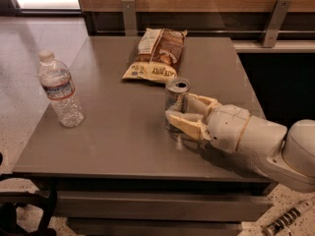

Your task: Place redbull can upright

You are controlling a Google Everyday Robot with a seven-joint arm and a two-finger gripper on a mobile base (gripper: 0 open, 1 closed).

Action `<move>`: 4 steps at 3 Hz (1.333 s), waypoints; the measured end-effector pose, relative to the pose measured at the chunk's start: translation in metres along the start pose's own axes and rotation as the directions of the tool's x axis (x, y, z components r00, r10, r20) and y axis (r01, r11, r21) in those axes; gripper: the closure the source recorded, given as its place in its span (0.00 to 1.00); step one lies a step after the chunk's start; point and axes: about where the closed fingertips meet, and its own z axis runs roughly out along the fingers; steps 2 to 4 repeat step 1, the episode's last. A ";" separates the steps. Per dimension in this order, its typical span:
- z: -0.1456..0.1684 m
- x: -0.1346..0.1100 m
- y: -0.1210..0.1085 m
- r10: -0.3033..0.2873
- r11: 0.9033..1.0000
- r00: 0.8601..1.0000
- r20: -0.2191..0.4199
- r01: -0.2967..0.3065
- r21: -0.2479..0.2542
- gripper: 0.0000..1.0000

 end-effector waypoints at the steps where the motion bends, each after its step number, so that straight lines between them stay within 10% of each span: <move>1: 0.001 -0.001 0.001 -0.002 1.000 1.000 0.000 0.002 -0.003 0.00; 4: 0.001 -0.001 0.001 -0.002 1.000 1.000 0.000 0.002 -0.003 0.00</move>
Offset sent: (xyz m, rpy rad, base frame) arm 0.0000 0.0000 0.0000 0.0000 0.0000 0.0000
